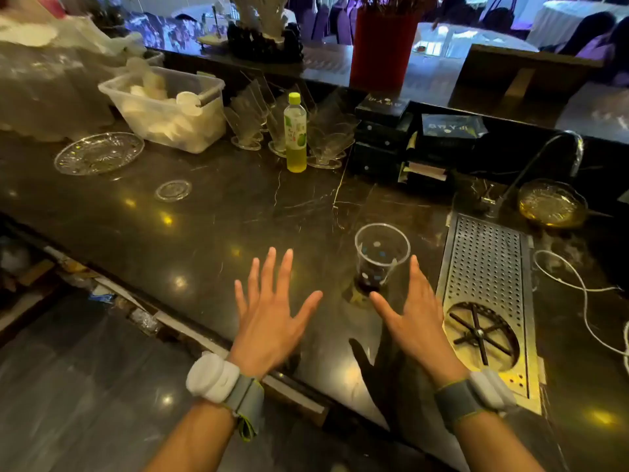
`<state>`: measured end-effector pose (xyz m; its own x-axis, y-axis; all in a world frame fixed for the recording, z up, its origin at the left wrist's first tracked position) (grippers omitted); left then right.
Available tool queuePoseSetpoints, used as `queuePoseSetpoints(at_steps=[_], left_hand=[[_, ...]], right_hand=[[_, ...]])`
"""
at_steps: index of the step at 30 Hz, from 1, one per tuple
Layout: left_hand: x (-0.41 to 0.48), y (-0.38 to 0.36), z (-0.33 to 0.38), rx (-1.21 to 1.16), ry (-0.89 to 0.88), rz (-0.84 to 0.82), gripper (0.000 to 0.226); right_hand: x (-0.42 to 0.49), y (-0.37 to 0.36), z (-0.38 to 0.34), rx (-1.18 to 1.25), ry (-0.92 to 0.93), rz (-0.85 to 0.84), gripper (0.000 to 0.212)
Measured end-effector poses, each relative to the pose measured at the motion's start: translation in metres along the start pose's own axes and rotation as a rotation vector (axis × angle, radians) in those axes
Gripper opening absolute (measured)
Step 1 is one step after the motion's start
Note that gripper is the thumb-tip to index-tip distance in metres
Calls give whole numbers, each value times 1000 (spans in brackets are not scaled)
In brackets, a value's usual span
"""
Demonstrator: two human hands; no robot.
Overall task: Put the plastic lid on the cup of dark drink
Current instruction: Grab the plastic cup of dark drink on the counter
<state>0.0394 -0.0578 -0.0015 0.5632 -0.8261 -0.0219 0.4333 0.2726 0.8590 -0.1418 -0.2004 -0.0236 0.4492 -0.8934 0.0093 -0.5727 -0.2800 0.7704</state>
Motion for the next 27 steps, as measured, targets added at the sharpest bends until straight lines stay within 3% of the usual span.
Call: queuePoseSetpoints(at_steps=[7,14,27], left_hand=[[57,-10,-3,-46,73,78,80],[76,-7,-15,-142,157,54,86],[71,43,-122,11,257,113,78]], right_hand=[[63,-25,16,450,-57,-91,123],[94,-52,-3,610,30,-143,89],[100,-146,-119,660,173,-343,87]])
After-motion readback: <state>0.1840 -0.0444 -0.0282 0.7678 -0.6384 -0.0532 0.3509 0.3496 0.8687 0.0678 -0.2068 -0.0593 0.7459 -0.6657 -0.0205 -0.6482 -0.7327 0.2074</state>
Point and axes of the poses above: each hand's wrist, its own x-axis towards the middle knuckle, its own y-axis out of the back of the hand, z = x × y, the point moved 7 cm from there along x, towards the middle knuckle
